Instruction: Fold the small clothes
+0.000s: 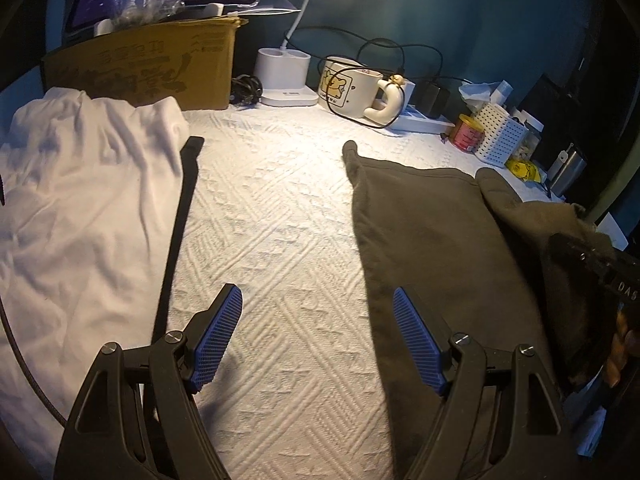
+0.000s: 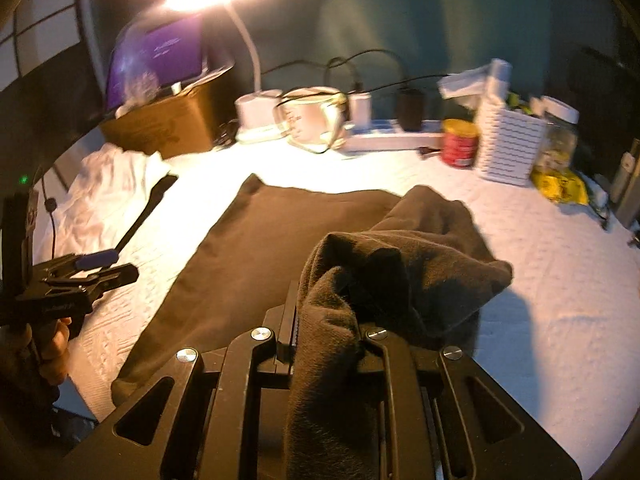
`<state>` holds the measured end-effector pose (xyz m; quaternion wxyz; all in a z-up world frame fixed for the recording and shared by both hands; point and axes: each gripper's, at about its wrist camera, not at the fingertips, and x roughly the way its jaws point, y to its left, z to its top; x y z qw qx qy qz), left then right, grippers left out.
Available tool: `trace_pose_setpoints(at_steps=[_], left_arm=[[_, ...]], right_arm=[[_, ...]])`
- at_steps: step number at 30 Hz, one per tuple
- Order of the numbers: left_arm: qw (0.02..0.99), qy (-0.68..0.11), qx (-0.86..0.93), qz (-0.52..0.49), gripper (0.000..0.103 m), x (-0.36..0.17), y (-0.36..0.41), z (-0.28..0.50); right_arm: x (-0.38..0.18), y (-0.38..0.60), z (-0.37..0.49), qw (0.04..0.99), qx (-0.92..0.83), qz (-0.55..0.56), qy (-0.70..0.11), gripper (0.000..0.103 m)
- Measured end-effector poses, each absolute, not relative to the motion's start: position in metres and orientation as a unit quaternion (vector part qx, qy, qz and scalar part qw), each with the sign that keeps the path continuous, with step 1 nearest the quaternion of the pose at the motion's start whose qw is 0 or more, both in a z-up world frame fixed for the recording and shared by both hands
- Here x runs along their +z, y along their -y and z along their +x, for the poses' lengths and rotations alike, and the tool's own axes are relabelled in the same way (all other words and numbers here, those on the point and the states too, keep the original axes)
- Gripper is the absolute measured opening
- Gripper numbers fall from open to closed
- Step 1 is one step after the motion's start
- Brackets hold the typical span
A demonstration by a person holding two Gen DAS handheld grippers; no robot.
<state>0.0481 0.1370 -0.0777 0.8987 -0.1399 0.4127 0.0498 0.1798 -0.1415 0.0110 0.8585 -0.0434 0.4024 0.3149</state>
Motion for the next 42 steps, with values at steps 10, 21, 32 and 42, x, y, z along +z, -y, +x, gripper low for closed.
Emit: trace_pose_setpoints(at_steps=[10,21,32,42], left_arm=[[0.896,-0.416,0.058,-0.144,0.078,-0.079,-0.146,0.042],[0.895,-0.420,0.071,-0.135,0.078,-0.076,-0.150,0.037],[0.898,-0.418,0.094,-0.098,0.078,-0.061,-0.153,0.039],[0.909,-0.406,0.079,-0.052,0.078,-0.031,-0.119,0.065]], right_arm=[[-0.002,0.098,0.167,0.838,0.351,-0.070,-0.413,0.015],[-0.014,0.056,0.143,0.803,0.393,-0.104,-0.436,0.018],[0.012,0.048,0.095,0.752,0.497,-0.081,-0.425,0.054],[0.041,0.134,0.116,0.807,0.456,-0.020,-0.374,0.054]])
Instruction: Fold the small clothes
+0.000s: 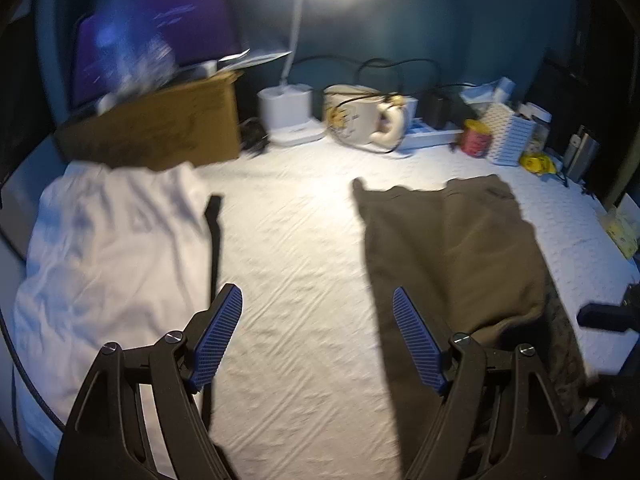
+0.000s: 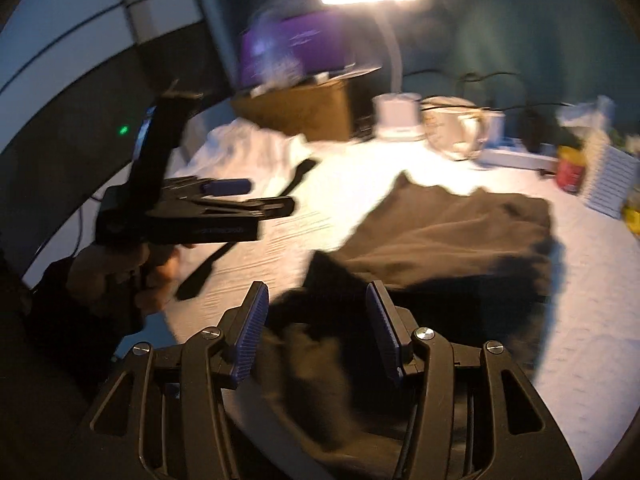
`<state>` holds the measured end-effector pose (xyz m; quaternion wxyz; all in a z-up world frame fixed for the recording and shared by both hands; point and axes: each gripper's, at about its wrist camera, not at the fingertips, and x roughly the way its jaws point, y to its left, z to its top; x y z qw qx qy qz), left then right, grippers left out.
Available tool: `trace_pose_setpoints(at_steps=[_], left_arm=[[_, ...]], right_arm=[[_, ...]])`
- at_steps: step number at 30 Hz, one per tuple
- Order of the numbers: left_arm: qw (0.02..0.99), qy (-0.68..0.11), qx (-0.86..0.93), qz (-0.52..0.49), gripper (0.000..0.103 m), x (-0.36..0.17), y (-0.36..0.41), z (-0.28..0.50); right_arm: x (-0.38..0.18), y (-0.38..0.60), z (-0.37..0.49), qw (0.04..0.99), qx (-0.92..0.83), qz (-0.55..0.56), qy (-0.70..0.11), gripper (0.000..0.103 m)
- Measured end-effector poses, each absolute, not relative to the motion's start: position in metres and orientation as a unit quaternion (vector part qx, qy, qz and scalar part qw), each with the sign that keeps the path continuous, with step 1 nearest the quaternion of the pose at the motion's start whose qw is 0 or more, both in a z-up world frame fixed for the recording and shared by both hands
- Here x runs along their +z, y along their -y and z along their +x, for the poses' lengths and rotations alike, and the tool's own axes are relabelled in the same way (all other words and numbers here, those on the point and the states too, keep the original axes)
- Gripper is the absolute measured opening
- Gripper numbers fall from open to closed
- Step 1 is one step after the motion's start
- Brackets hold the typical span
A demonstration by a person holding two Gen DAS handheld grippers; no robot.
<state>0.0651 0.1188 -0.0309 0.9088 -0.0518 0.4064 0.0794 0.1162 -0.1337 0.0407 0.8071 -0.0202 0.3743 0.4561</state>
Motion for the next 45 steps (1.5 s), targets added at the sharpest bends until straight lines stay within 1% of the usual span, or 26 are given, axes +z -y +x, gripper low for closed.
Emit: trace_pose_setpoints(at_steps=[6,13,19,23,26,28,29,30,31,33,35,39,45], left_arm=[[0.913,-0.406,0.035,0.004,0.078,-0.017,-0.064,0.094],[0.901,-0.427,-0.011,0.077,0.078,-0.020,-0.001,0.124],[0.897,-0.410,-0.060,0.155,0.078,-0.018,0.046,0.135],[0.870,-0.425,-0.073,0.239,0.078,-0.038,0.072,0.144],[0.853,-0.435,-0.057,0.282,0.078,-0.056,0.074,0.152],[0.849,-0.442,-0.050,0.285,0.065,-0.063,0.066,0.155],[0.848,-0.451,-0.047,0.275,0.054,-0.065,0.058,0.159],[0.849,-0.456,-0.045,0.264,0.046,-0.066,0.051,0.161],[0.852,-0.458,-0.042,0.250,0.044,-0.066,0.043,0.164],[0.863,-0.456,-0.032,0.215,0.033,-0.063,0.022,0.168],[0.878,-0.447,-0.013,0.169,0.026,-0.058,-0.001,0.172],[0.897,-0.432,0.023,0.087,0.026,-0.052,-0.048,0.178],[0.885,-0.461,0.057,0.033,0.026,-0.072,-0.095,0.185]], right_arm=[[0.012,0.190,0.154,0.838,0.378,0.012,-0.393,0.054],[-0.015,0.244,0.179,0.853,0.327,0.049,-0.405,0.054],[-0.034,0.272,0.199,0.856,0.301,0.075,-0.414,0.054],[-0.042,0.279,0.209,0.856,0.293,0.083,-0.419,0.054],[-0.047,0.280,0.213,0.854,0.290,0.085,-0.423,0.054],[-0.051,0.279,0.217,0.852,0.290,0.085,-0.428,0.054],[-0.053,0.278,0.218,0.851,0.290,0.084,-0.430,0.054],[-0.054,0.276,0.219,0.850,0.290,0.083,-0.432,0.054],[-0.056,0.274,0.221,0.849,0.290,0.081,-0.435,0.054],[-0.058,0.269,0.225,0.847,0.291,0.076,-0.439,0.054],[-0.058,0.263,0.228,0.846,0.291,0.071,-0.440,0.054],[-0.057,0.250,0.236,0.846,0.296,0.061,-0.439,0.054],[-0.054,0.233,0.251,0.847,0.292,0.045,-0.442,0.054]])
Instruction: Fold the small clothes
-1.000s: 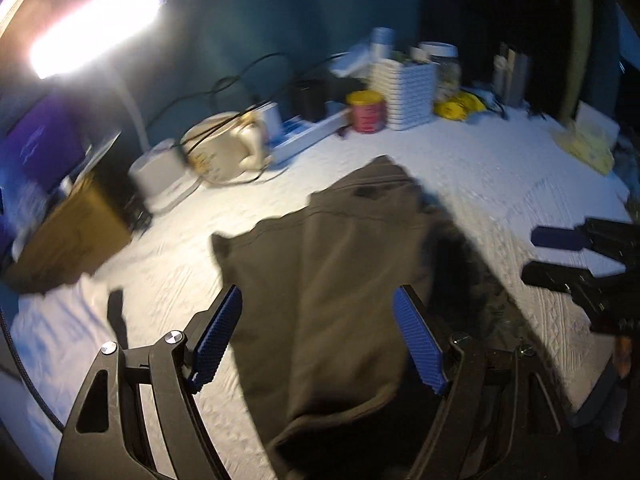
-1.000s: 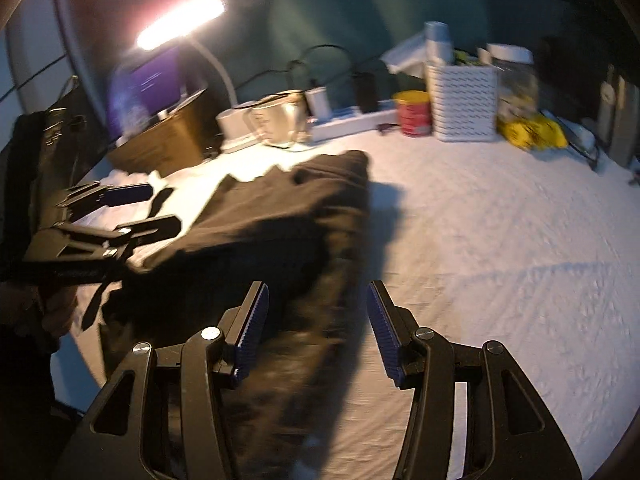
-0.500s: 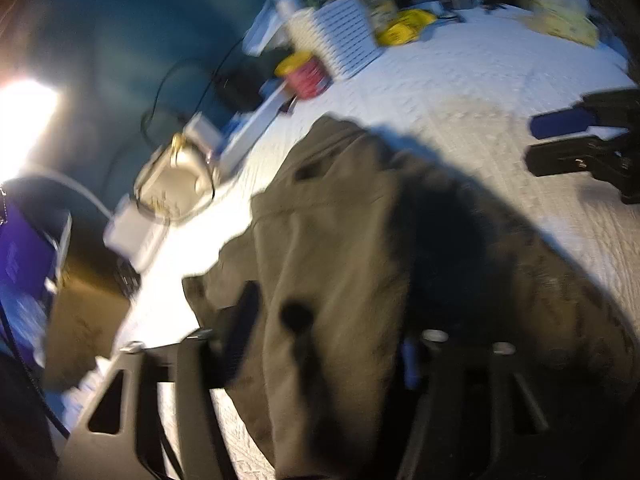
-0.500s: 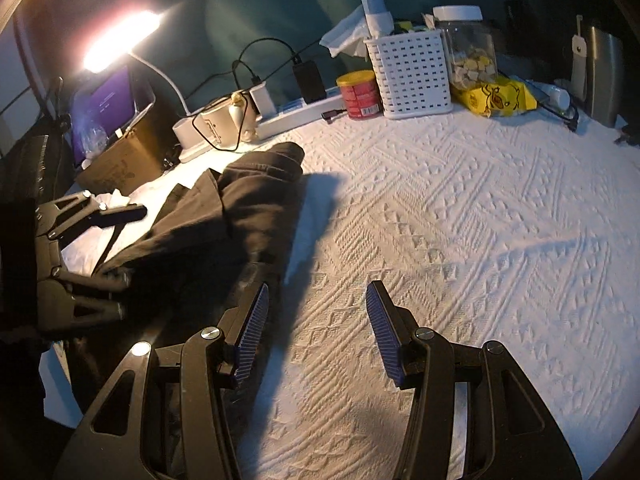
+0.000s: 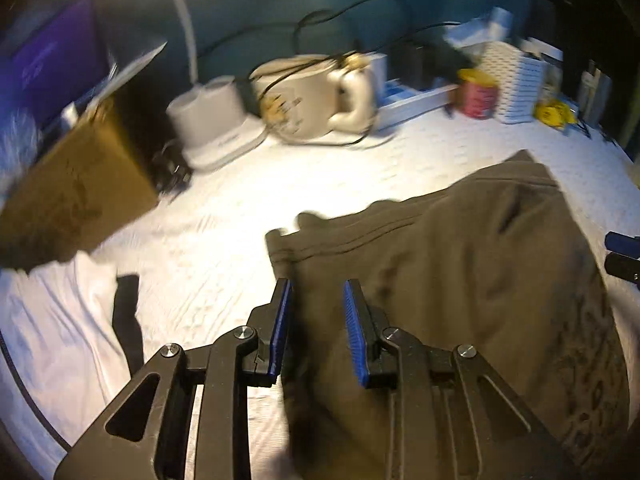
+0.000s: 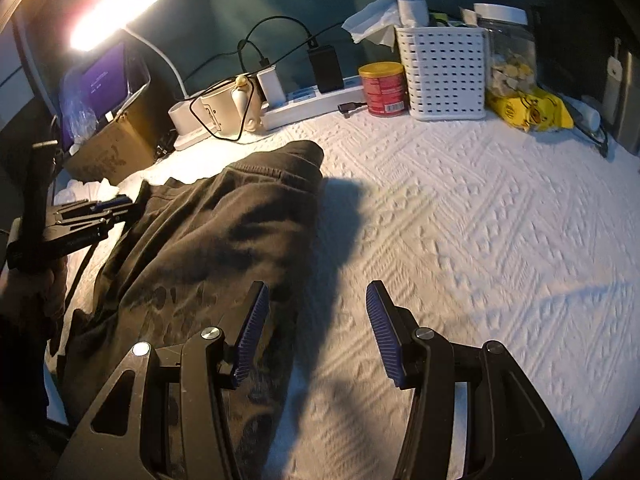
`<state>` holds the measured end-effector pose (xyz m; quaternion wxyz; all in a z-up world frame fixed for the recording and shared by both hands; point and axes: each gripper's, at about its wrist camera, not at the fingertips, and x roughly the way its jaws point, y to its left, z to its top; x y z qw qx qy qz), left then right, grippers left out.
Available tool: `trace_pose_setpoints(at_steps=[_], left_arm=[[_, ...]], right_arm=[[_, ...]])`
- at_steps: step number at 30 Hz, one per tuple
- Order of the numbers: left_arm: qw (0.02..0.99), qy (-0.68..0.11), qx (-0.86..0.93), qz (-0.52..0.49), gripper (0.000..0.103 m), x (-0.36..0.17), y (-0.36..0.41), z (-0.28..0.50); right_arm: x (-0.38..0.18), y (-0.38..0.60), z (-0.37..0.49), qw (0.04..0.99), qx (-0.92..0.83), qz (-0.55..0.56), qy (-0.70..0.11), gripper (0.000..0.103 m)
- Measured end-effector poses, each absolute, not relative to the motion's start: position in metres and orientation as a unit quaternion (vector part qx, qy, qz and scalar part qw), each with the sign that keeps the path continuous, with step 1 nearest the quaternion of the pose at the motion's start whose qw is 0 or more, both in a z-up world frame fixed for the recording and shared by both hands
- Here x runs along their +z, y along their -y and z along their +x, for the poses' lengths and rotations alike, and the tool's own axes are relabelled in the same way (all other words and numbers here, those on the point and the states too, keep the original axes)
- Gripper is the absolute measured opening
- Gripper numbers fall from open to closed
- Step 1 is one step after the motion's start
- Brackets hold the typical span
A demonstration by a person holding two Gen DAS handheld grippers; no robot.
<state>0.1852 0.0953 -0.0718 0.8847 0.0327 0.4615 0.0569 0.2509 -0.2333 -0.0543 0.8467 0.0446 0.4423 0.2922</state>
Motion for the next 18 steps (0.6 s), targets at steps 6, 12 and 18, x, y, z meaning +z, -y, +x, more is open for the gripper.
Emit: trace_pose_setpoints(at_steps=[6,12,18], left_arm=[[0.897,-0.441,0.017,-0.034,0.030,-0.061,-0.109,0.171],[0.893,-0.446,-0.052,-0.022,0.058,-0.073,-0.089,0.178],[0.885,-0.459,-0.079,-0.013,0.056,-0.092,-0.081,0.186]], right_arm=[[-0.051,0.231,0.270,0.851,0.281,0.050,-0.441,0.054],[-0.047,0.232,0.293,0.855,0.292,0.079,-0.421,0.054],[-0.051,0.229,0.319,0.845,0.305,0.109,-0.425,0.043]])
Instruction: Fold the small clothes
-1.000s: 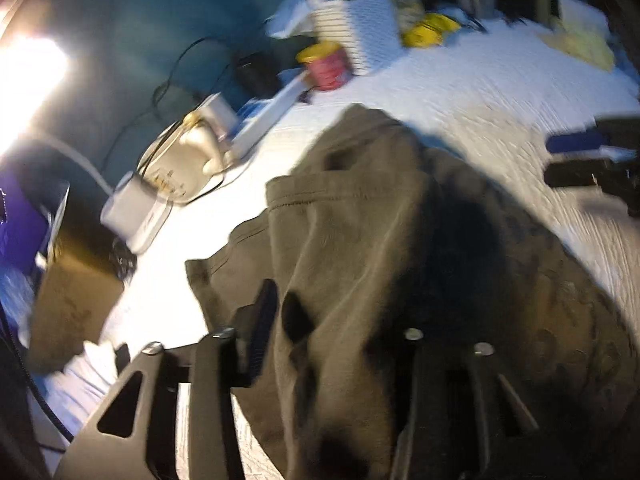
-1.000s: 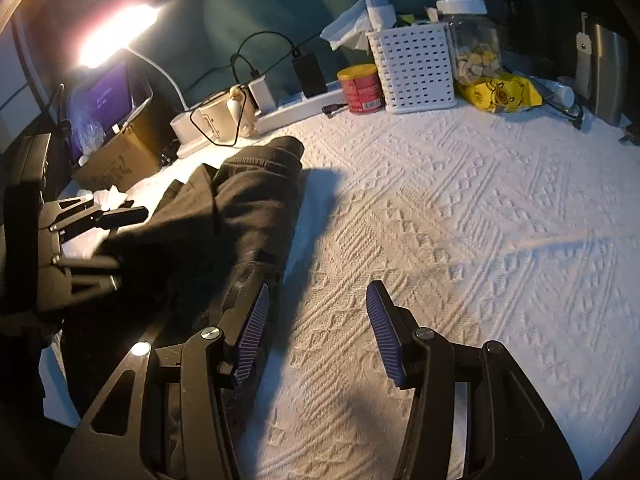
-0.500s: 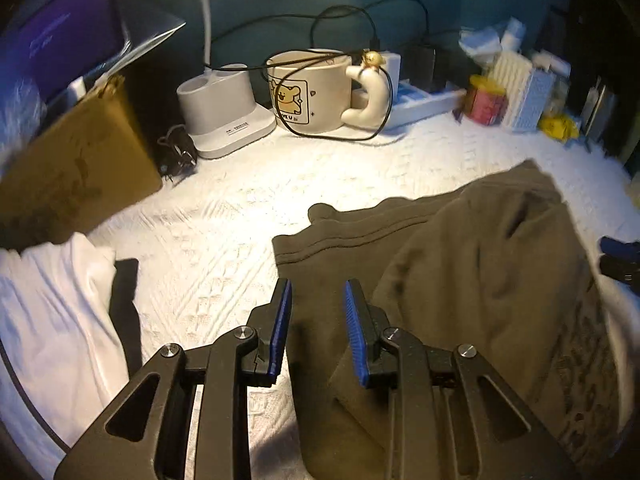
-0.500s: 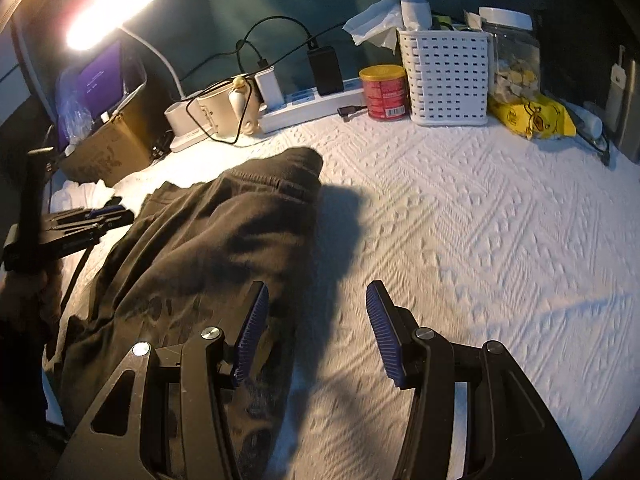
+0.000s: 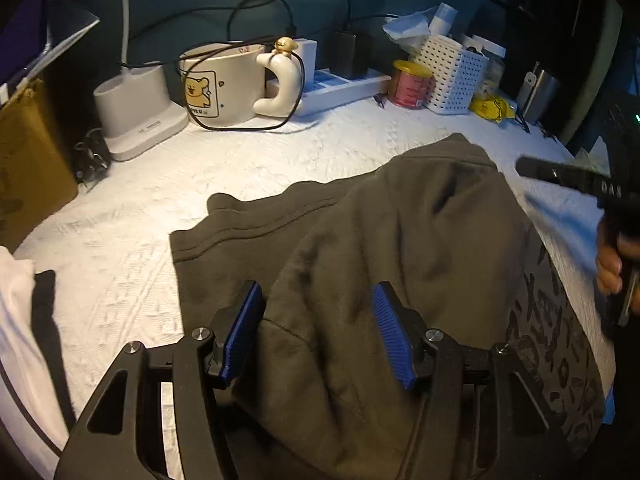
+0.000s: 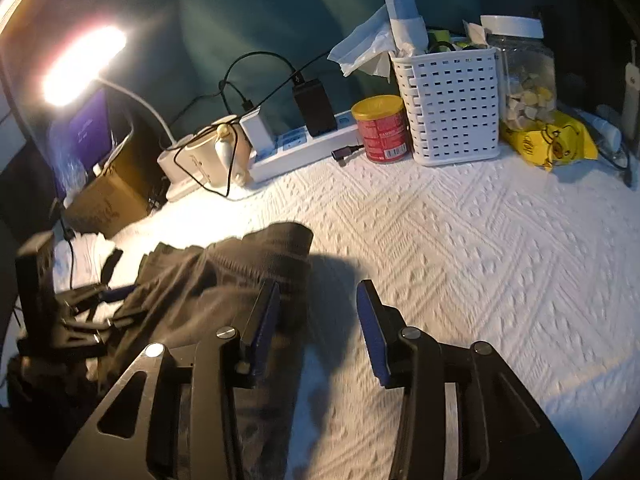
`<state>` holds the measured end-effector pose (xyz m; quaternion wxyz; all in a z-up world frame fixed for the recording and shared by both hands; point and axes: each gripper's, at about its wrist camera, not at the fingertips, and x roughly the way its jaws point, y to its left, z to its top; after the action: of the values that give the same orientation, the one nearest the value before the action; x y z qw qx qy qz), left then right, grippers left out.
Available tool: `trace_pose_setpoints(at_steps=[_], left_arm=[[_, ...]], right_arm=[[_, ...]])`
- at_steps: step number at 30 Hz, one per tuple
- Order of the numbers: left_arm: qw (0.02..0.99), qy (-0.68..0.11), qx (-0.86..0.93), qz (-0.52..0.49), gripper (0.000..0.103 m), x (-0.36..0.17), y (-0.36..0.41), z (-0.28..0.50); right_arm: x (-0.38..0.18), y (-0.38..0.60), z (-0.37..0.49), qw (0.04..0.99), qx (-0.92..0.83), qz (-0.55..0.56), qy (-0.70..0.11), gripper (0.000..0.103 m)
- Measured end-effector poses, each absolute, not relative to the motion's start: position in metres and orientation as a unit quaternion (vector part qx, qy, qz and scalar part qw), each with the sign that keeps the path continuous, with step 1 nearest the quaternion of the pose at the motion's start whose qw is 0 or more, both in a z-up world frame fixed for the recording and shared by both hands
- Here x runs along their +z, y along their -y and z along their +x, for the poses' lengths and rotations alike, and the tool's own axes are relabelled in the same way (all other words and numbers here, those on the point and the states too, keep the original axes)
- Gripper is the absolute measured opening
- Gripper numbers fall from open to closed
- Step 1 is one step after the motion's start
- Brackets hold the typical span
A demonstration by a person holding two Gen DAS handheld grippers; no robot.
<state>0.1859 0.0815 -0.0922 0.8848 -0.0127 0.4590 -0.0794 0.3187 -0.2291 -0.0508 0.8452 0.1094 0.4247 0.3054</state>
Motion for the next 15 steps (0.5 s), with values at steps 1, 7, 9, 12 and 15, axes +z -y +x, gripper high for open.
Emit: trace_pose_setpoints(at_steps=[1,7,9,12,15], left_arm=[[0.885,-0.457,-0.083,-0.014,0.054,-0.093,-0.082,0.186],[0.889,-0.448,-0.094,-0.025,0.047,-0.098,-0.081,0.188],[0.891,-0.443,-0.095,-0.020,0.047,-0.099,-0.080,0.187],[0.893,-0.438,-0.097,-0.022,0.047,-0.100,-0.080,0.187],[0.893,-0.436,-0.104,-0.034,0.026,-0.099,-0.083,0.187]], right_arm=[[-0.054,0.227,0.323,0.838,0.314,0.121,-0.430,0.043],[-0.079,0.217,0.342,0.798,0.342,0.175,-0.464,0.043],[-0.086,0.214,0.348,0.783,0.353,0.193,-0.474,0.043],[-0.089,0.207,0.353,0.770,0.371,0.204,-0.478,0.017],[-0.083,0.202,0.356,0.773,0.380,0.198,-0.468,0.014]])
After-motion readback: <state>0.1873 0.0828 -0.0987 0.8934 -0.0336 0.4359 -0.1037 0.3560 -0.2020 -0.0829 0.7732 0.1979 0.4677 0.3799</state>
